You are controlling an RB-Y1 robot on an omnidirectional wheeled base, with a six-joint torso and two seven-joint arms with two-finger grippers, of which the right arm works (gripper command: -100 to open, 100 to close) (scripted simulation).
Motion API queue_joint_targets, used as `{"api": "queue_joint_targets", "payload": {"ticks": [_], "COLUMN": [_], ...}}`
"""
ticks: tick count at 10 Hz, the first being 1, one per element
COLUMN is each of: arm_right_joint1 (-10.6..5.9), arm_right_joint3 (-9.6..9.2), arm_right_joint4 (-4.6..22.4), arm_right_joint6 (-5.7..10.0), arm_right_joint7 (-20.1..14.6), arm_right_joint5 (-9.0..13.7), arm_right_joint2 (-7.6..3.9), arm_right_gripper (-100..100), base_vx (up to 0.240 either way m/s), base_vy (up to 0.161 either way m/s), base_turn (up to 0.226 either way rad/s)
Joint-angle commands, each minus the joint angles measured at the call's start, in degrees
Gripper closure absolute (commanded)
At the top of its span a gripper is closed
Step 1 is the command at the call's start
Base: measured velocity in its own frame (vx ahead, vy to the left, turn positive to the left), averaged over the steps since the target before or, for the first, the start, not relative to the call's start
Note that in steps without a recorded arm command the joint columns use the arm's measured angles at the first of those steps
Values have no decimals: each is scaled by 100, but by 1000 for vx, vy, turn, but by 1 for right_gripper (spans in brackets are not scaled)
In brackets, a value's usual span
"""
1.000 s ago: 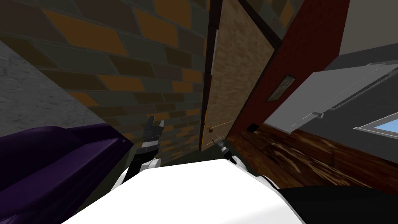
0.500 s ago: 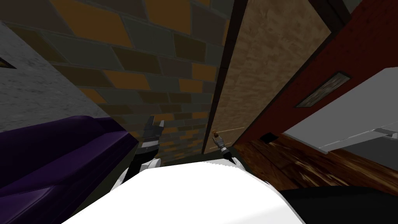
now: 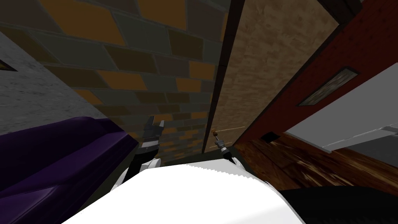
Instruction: Pull the door open
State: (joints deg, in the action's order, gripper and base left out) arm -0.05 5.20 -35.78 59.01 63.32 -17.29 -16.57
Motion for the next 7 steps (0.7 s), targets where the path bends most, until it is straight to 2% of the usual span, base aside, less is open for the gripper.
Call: {"api": "queue_joint_targets", "payload": {"ticks": [1,2,3,7], "arm_right_joint1": [0,0,21,60], "arm_right_joint3": [0,0,34,99], "arm_right_joint4": [0,0,-10,-29], "arm_right_joint6": [0,0,-24,-72], "arm_right_joint7": [0,0,-34,-100], "arm_right_joint5": [0,0,24,70], "arm_right_joint2": [0,0,-56,-165], "arm_right_gripper": [100,100,-100,-100], "base_vx": [-6,0,-85,-175], "base_vy": [7,0,39,35], "base_turn": [0,0,-78,-76]}}
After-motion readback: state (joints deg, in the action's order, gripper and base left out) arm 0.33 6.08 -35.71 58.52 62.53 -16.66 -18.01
